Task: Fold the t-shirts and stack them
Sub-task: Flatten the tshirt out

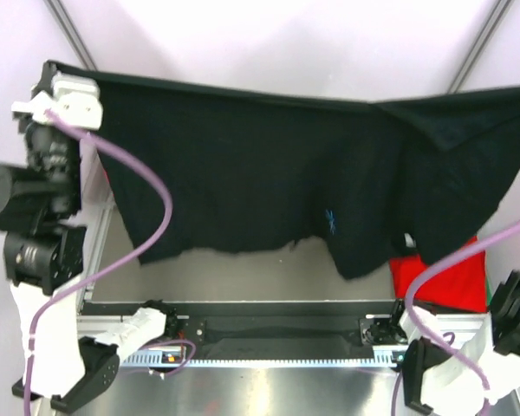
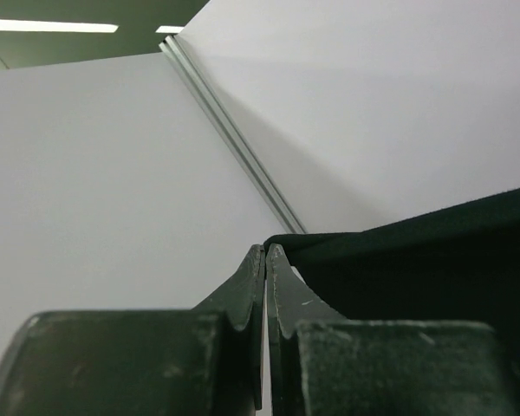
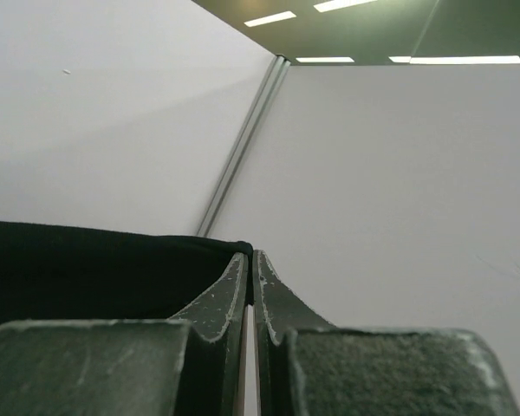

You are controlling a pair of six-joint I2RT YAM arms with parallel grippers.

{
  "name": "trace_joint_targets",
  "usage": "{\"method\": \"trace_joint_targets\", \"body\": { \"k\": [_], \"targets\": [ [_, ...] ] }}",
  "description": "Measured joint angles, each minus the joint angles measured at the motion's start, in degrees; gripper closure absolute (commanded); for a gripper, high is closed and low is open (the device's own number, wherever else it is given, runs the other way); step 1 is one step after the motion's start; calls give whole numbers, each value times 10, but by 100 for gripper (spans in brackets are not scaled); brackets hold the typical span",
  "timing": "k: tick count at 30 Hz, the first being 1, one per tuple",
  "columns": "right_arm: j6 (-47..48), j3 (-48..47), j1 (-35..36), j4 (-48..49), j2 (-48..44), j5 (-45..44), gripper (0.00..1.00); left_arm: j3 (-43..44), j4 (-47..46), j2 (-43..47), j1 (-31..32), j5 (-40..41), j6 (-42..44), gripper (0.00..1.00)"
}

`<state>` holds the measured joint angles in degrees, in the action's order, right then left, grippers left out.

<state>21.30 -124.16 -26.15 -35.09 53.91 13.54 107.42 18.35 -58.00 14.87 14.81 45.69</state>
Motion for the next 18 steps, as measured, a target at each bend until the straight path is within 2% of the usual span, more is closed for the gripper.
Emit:
{"method": "trace_joint_targets", "body": {
  "k": [3,8,15,18],
  "targets": [
    [0,-9,0,16,38,1,100,3,-24,-39,0,17,16,100],
    [5,76,2,57,98,16,100,-25,-52,-116,2,20,17,100],
    [31,390,5,137,168,45,100,-187,-53,-202,6,-16,-61,100],
    [49,466,10,146,213,47,100,-250,-81,-252,9,-15,-64,100]
  ]
}}
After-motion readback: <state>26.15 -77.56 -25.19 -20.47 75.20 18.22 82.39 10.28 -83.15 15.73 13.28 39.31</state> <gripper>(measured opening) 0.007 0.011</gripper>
